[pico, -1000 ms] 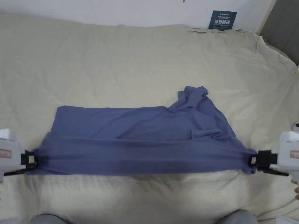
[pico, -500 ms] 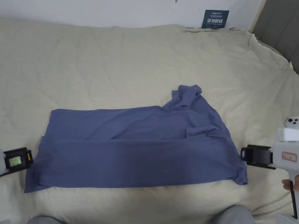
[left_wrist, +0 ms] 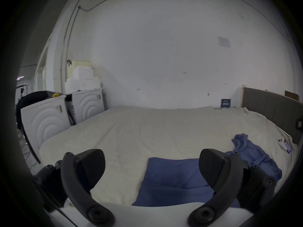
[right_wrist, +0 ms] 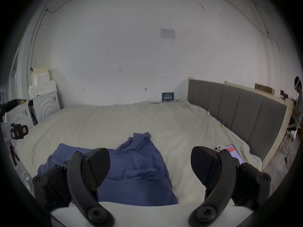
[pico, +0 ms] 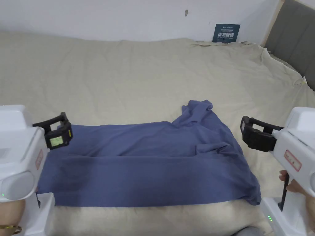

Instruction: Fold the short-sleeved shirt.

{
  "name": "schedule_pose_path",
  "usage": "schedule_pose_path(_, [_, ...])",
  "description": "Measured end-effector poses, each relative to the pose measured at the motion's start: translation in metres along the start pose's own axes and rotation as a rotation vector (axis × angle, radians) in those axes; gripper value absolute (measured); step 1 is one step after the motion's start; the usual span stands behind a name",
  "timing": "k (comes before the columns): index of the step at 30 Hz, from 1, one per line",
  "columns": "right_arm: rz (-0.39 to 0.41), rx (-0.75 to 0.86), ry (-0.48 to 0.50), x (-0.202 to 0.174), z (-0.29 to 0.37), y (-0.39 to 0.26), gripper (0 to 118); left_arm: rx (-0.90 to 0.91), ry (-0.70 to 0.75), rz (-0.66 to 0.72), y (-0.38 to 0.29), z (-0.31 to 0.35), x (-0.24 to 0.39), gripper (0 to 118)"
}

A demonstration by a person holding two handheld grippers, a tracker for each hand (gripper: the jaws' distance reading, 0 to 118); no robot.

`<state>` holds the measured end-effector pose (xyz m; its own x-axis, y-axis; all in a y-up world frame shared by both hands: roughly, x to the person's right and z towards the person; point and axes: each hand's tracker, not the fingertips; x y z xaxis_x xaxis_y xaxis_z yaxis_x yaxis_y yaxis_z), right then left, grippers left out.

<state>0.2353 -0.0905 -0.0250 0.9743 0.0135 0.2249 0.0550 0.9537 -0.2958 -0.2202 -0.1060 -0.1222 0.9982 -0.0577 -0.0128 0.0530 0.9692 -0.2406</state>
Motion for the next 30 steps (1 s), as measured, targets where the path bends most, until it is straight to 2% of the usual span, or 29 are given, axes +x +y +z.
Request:
schedule_pose_path(1, [-0.003, -0.002, 0.001, -0.005, 0.000, -0.003, 102, -0.014, -0.029, -0.003, -0.003, 0.000, 0.003, 98])
schedule_pose_path(2, [-0.008, -0.001, 0.007, -0.007, 0.000, -0.006, 102, -0.027, -0.039, -0.003, -0.007, 0.000, 0.006, 80])
schedule_pose_path(4, [-0.038, -0.003, 0.043, -0.009, 0.000, -0.012, 99, -0.034, -0.055, 0.002, -0.016, 0.000, 0.010, 58])
schedule_pose_path(6, [-0.043, 0.004, 0.048, -0.020, 0.005, -0.015, 91, -0.052, -0.063, 0.013, -0.022, 0.002, 0.015, 47])
schedule_pose_path(7, [-0.040, 0.007, 0.051, -0.024, 0.006, -0.018, 91, -0.055, -0.081, 0.027, -0.025, 0.003, 0.016, 47])
schedule_pose_path(9, [-0.035, 0.005, 0.050, -0.032, 0.007, -0.020, 52, -0.064, -0.076, 0.033, -0.030, 0.001, 0.018, 16])
schedule_pose_path(10, [-0.037, 0.004, 0.048, -0.034, 0.006, -0.021, 34, -0.066, -0.074, 0.033, -0.031, 0.003, 0.022, 4])
schedule_pose_path(11, [-0.040, 0.003, 0.045, -0.035, 0.004, -0.023, 12, -0.069, -0.073, 0.036, -0.032, 0.004, 0.023, 0])
schedule_pose_path(12, [-0.049, 0.005, 0.041, -0.035, 0.003, -0.025, 4, -0.078, -0.083, 0.044, -0.032, 0.003, 0.022, 0])
schedule_pose_path(13, [-0.066, -0.006, 0.061, -0.033, -0.001, -0.025, 1, -0.083, -0.095, 0.050, -0.033, 0.003, 0.022, 0])
schedule_pose_path(16, [-0.109, -0.020, 0.058, -0.033, -0.006, -0.027, 0, -0.094, -0.105, 0.043, -0.033, -0.002, 0.024, 0])
schedule_pose_path(23, [-0.113, -0.020, 0.049, -0.038, -0.017, -0.020, 0, -0.120, -0.137, 0.035, -0.024, -0.022, 0.025, 0])
schedule_pose_path(30, [-0.110, -0.034, 0.054, -0.046, -0.039, -0.011, 0, -0.189, -0.138, 0.004, 0.005, -0.082, 0.014, 0])
